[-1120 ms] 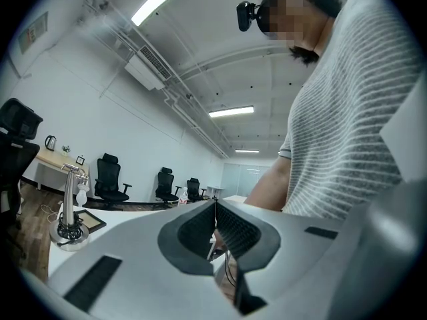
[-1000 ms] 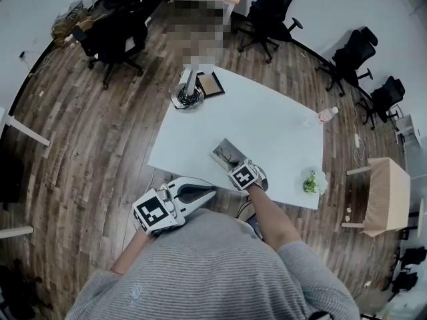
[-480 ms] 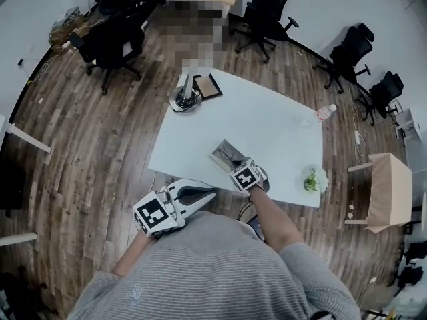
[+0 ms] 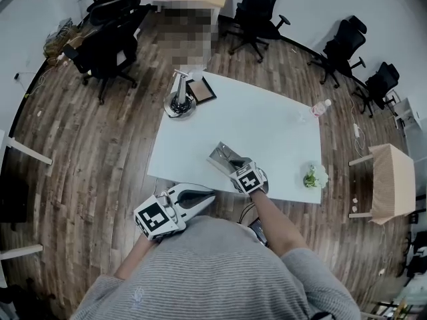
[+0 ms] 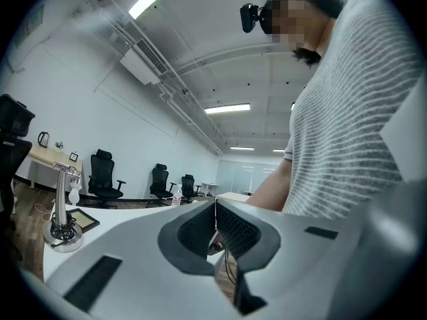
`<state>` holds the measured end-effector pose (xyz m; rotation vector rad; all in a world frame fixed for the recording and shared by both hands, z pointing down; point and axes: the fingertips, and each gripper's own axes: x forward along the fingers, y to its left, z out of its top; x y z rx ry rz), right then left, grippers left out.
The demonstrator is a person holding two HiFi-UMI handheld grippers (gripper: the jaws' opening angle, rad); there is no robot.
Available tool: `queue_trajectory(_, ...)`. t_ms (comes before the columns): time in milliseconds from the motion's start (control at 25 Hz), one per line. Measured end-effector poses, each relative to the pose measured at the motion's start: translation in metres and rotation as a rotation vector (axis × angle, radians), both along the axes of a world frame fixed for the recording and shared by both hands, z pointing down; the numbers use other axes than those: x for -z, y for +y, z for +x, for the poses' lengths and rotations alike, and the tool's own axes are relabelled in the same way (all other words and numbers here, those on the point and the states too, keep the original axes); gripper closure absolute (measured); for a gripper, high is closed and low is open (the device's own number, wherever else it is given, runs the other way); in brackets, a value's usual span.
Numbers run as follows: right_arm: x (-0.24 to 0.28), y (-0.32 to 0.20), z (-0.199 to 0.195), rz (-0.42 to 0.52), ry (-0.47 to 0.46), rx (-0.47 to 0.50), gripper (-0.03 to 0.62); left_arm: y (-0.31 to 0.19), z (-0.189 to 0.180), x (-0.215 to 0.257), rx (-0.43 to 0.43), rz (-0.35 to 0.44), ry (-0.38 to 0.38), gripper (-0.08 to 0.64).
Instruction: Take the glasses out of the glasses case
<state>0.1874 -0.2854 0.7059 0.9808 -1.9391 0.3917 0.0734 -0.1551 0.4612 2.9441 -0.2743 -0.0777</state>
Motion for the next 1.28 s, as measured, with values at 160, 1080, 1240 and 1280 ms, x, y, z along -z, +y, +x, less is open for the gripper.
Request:
queue_trajectory(160, 0.013, 0.002, -0.007, 0.04, -0.05, -0.026, 0.566, 0.002, 0.004, -0.002, -0.021, -0.007, -0.012, 0.548)
queue_trajectory(1080, 0.115, 0.007, -0.008, 0.316, -0.434, -0.227, 0.566, 0.012, 0.039, -0.01, -0.138, -0.02, -0.084, 0.548)
queue_trajectory(1240, 0.136, 0.013, -0.004, 0.369, -0.481, -0.248, 0.566, 0.015, 0.044, -0.011, -0.142, -0.019, -0.099, 0.548)
queue_trajectory(1280, 0.142, 0.015, -0.002, 0.383, -0.495, -0.256, 0.566, 0.015, 0.046, -0.011, -0.141, -0.015, -0.102, 0.548)
